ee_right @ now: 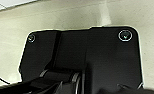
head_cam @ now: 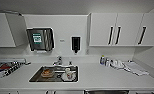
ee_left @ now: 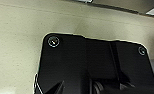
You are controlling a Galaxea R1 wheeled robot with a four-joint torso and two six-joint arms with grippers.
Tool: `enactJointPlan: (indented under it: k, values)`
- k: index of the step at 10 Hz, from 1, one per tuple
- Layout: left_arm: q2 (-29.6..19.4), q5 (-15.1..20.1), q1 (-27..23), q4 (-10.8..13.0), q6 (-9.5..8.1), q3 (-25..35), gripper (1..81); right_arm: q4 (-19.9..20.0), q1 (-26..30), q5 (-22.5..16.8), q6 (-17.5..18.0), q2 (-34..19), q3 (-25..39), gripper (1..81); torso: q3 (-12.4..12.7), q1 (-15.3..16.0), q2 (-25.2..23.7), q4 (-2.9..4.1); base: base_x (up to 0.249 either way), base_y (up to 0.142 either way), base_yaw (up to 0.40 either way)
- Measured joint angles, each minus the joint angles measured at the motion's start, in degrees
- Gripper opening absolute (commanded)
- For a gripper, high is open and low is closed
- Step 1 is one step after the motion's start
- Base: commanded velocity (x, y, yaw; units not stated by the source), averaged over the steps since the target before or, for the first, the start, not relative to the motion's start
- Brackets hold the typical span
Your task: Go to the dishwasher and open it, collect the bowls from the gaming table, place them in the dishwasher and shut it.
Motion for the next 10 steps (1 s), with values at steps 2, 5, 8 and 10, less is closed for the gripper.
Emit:
enactJointPlan:
  k: [2,5,8,10]
  values:
    - [-2.43,0.01,0.28,0.00,0.02,1.51,81.1,0.00,0.02,0.00,0.00,-3.72,6.89,81.1,0.00,0.00,0.00,0.00,0.000,0.000,0.000]
    - [-7.39,-0.02,0.28,0.02,0.05,10.95,81.1,0.02,0.05,0.00,0.41,-10.92,19.09,81.1,0.00,0.00,0.00,0.00,0.000,0.000,0.000]
    - [-13.84,-0.13,0.61,0.02,0.05,20.39,81.1,0.05,0.02,-0.04,1.73,-18.20,30.07,81.1,0.00,1.75,-2.84,0.00,0.000,0.000,0.000]
    - [-16.51,-0.95,0.88,0.00,0.05,21.70,81.1,0.11,0.21,-0.02,3.00,-24.32,38.08,81.1,-0.22,4.22,-6.84,0.00,0.000,0.000,0.000]
